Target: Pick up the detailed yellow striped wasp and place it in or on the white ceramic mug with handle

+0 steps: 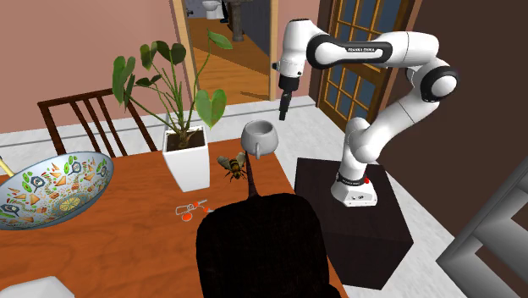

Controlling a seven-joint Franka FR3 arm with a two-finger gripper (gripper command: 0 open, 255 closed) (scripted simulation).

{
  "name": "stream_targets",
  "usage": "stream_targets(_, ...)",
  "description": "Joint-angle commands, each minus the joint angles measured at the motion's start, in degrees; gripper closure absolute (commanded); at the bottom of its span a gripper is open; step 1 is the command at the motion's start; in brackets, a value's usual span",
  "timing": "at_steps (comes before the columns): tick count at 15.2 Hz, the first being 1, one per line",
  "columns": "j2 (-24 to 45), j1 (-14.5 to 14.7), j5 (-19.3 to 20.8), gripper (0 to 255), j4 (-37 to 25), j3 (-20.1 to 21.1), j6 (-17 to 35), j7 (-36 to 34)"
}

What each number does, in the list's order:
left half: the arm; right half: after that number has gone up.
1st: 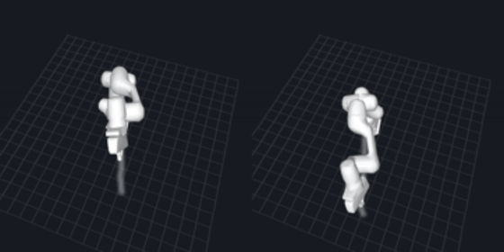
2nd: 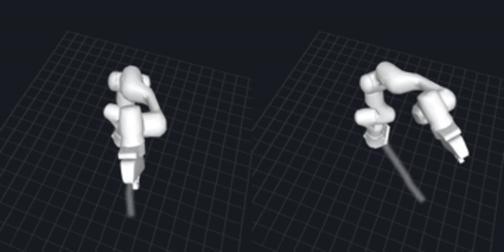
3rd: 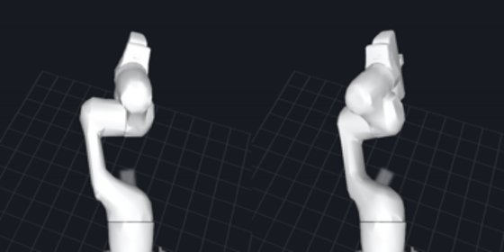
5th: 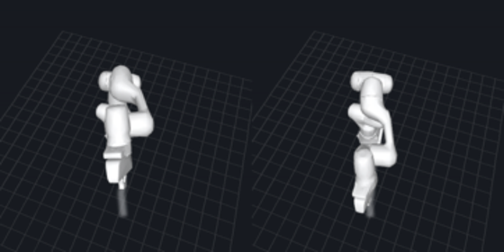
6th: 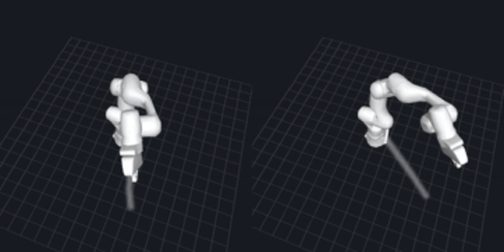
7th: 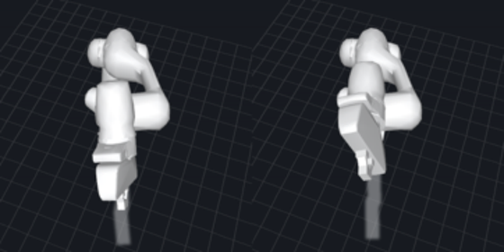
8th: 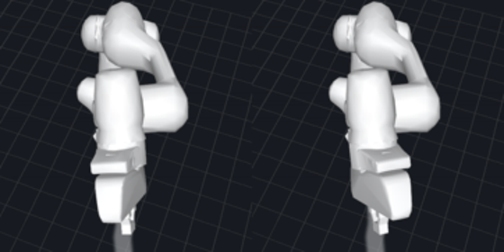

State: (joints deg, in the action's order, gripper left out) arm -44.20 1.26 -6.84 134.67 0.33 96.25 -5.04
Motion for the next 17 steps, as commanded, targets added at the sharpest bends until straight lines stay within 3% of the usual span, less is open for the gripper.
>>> stream_targets(1, 0.0, 0.0, 0.0, 0, 0.0, 0.0, 0.0, 0.0)
stream_targets(9, 18.21, -0.82, 3.91, 0, -13.26, 13.6, 0.63, -16.34)
stream_targets(17, 41.97, -0.58, 15.34, 0, -33.29, 24.45, -5.28, -34.51)
